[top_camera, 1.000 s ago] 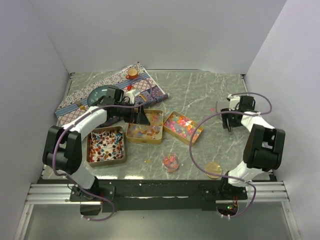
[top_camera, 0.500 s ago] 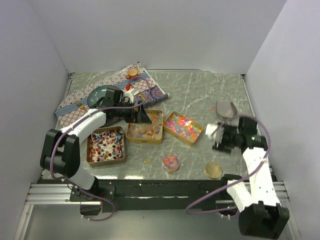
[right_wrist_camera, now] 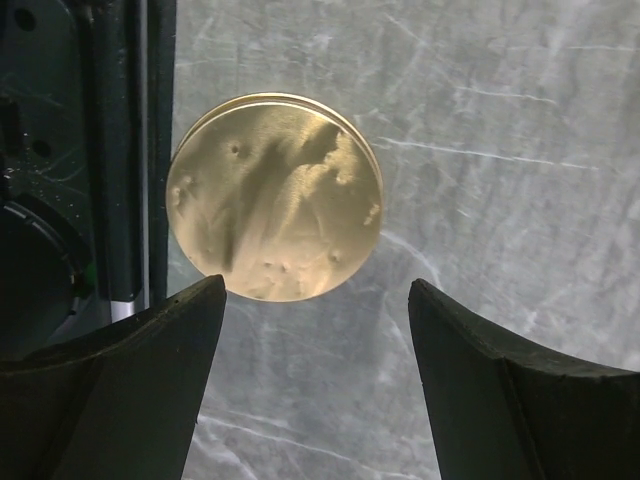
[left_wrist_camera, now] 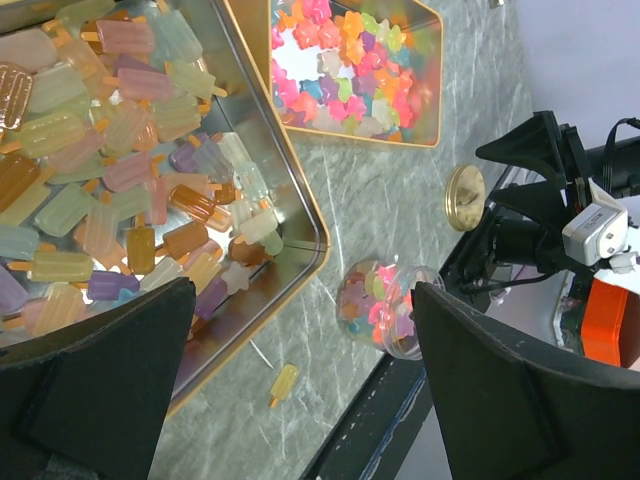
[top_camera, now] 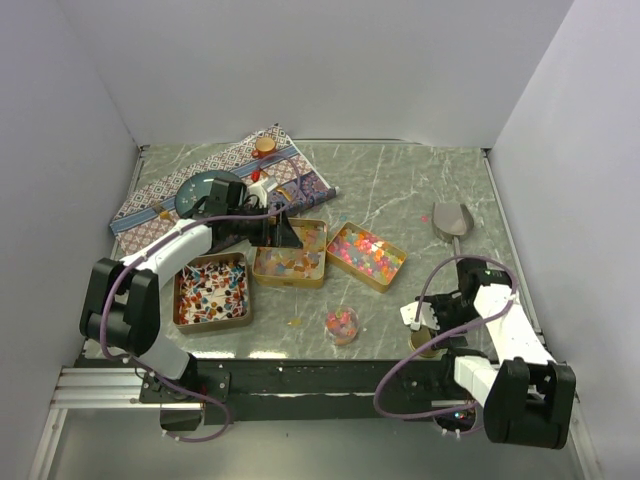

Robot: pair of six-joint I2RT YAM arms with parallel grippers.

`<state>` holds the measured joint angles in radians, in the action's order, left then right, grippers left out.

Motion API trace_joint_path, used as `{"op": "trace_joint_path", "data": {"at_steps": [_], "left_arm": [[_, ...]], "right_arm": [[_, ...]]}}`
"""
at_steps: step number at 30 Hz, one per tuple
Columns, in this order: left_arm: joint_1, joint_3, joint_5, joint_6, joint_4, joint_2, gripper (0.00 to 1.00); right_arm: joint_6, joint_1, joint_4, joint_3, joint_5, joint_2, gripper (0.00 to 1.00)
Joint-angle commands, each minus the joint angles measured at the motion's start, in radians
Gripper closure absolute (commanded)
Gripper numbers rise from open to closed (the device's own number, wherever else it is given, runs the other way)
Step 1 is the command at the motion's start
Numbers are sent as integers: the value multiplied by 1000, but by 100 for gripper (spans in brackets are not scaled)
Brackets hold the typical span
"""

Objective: Pack the candies
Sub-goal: Move the bottle lid to the center of the board.

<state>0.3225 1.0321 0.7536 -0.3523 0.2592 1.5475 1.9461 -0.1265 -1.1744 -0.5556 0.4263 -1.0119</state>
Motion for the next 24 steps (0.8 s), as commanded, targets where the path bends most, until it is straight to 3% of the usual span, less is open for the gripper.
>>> {"op": "trace_joint_path", "data": {"at_steps": [1, 9, 24], "left_arm": [[4, -4, -17, 32, -18, -18, 3], [4, 13, -36, 44, -24, 14, 3], [4, 52, -30, 49, -20, 75, 3]], "right_arm": [[686, 13, -162, -12, -90, -27, 18], [695, 53, -1, 69, -28, 33, 18], [694, 114, -91, 57, -15, 55, 18]]}}
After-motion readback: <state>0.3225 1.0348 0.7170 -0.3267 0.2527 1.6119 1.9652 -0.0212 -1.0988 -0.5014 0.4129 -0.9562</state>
